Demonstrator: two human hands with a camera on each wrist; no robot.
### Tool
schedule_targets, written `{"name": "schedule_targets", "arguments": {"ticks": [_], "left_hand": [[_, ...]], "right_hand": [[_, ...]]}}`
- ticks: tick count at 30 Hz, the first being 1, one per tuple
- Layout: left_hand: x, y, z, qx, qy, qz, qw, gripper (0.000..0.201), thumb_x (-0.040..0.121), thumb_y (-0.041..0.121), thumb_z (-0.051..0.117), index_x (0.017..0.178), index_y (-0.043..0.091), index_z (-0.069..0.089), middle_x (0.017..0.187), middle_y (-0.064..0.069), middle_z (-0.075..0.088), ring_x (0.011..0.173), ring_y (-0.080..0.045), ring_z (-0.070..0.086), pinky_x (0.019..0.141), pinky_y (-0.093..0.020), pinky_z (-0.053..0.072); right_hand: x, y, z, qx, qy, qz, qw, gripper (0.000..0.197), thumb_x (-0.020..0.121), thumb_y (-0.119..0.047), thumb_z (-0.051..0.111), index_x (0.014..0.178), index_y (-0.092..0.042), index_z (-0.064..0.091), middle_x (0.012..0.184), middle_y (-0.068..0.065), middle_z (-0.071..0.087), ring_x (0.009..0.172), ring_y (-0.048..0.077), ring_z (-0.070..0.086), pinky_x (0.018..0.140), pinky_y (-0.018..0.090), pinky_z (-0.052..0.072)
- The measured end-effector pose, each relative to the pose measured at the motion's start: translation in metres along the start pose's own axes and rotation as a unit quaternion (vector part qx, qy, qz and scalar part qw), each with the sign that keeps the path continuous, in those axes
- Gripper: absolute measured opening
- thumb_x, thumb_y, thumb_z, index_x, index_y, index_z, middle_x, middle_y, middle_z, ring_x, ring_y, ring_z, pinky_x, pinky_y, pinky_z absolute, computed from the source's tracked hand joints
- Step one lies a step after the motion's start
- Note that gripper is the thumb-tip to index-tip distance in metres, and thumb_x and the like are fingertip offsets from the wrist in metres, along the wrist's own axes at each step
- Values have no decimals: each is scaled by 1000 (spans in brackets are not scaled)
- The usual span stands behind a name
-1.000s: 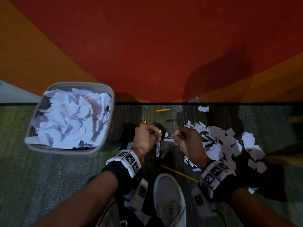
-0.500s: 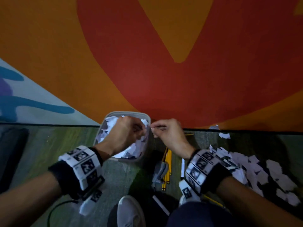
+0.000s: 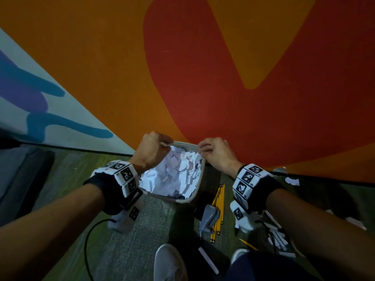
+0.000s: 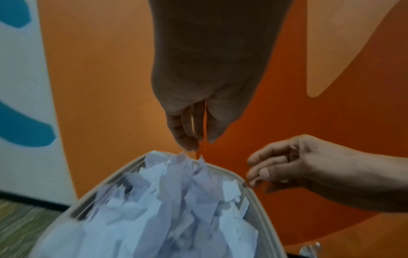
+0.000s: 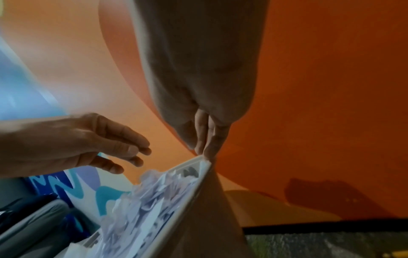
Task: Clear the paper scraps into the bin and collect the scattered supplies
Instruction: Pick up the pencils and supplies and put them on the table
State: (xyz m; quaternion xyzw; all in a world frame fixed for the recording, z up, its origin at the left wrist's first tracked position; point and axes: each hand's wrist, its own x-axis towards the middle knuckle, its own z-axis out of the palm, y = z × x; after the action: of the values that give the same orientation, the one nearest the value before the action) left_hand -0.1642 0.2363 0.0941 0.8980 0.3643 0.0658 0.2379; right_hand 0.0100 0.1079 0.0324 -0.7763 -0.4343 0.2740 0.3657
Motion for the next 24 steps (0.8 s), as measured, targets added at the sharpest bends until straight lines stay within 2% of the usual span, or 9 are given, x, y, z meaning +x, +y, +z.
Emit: {"name": "schedule_targets", "arguments": {"ticks": [3, 6, 9, 12, 14, 18, 20, 22, 24], "left_hand": [[2, 17, -7, 3, 16, 18, 1000, 19, 95, 13, 65, 111, 12, 75, 113, -1, 74, 87, -10, 70, 85, -25, 55], [-5, 51, -2, -43, 3, 49, 998, 19, 96, 31, 64, 103, 18, 77, 88, 7, 76, 66, 8, 63, 80, -25, 54], [-16, 94, 25, -76, -36, 99, 991, 17, 95, 34, 65, 97, 21, 77, 64, 23, 66, 61, 13, 59, 76, -20, 46], [-23, 125, 65, -83, -87, 133, 984, 16, 92, 34, 68, 98, 22, 77, 78, 15, 73, 78, 2, 66, 83, -23, 48], [-26, 137, 97, -89, -122, 131, 980, 18, 91, 35, 68, 102, 22, 76, 88, 8, 76, 85, -3, 68, 83, -21, 48], [-31, 150, 156, -113, -208, 120, 964, 25, 92, 33, 67, 111, 18, 74, 96, 3, 75, 91, -4, 68, 76, -13, 43], [-32, 159, 191, -116, -262, 121, 950, 28, 94, 29, 66, 117, 14, 72, 98, 1, 73, 93, -6, 67, 75, -10, 43], [-31, 164, 224, -114, -301, 118, 939, 28, 95, 26, 65, 118, 12, 71, 87, -4, 71, 83, -2, 64, 72, -7, 43], [-26, 168, 258, -105, -322, 120, 933, 25, 95, 27, 65, 116, 16, 71, 88, -4, 73, 84, -5, 67, 77, -15, 49]], "right_hand": [[-15, 2, -17, 5, 8, -3, 1000, 21, 85, -9, 64, 101, -19, 74, 93, -4, 75, 91, 9, 69, 90, 32, 57], [-40, 6, -43, 18, -7, -6, 1000, 25, 84, -11, 73, 108, -16, 73, 96, -2, 74, 89, 6, 69, 90, 26, 55], [-75, 21, -72, 0, -4, -9, 1000, 28, 84, -20, 75, 111, -21, 71, 97, -6, 73, 88, 0, 67, 84, 18, 53], [-115, 50, -97, -5, -17, 26, 1000, 28, 85, -20, 74, 113, -20, 70, 89, -3, 74, 75, -1, 64, 68, 8, 46], [-146, 83, -114, -19, -23, 54, 998, 24, 86, -17, 73, 109, -16, 69, 87, 5, 73, 71, 7, 65, 61, 13, 47], [-200, 164, -151, -76, 9, 149, 986, 19, 83, -18, 76, 101, -12, 74, 94, 5, 74, 83, 17, 70, 77, 31, 55], [-225, 203, -164, -95, 20, 215, 972, 22, 82, -16, 78, 102, -7, 75, 100, 6, 74, 89, 18, 69, 80, 33, 55], [-242, 237, -165, -87, 27, 262, 961, 19, 83, -11, 76, 100, -1, 74, 98, 9, 73, 87, 19, 69, 77, 23, 54], [-252, 263, -159, -84, 3, 297, 951, 16, 86, -6, 73, 100, 0, 71, 92, -1, 66, 79, 6, 62, 69, 4, 46]]}}
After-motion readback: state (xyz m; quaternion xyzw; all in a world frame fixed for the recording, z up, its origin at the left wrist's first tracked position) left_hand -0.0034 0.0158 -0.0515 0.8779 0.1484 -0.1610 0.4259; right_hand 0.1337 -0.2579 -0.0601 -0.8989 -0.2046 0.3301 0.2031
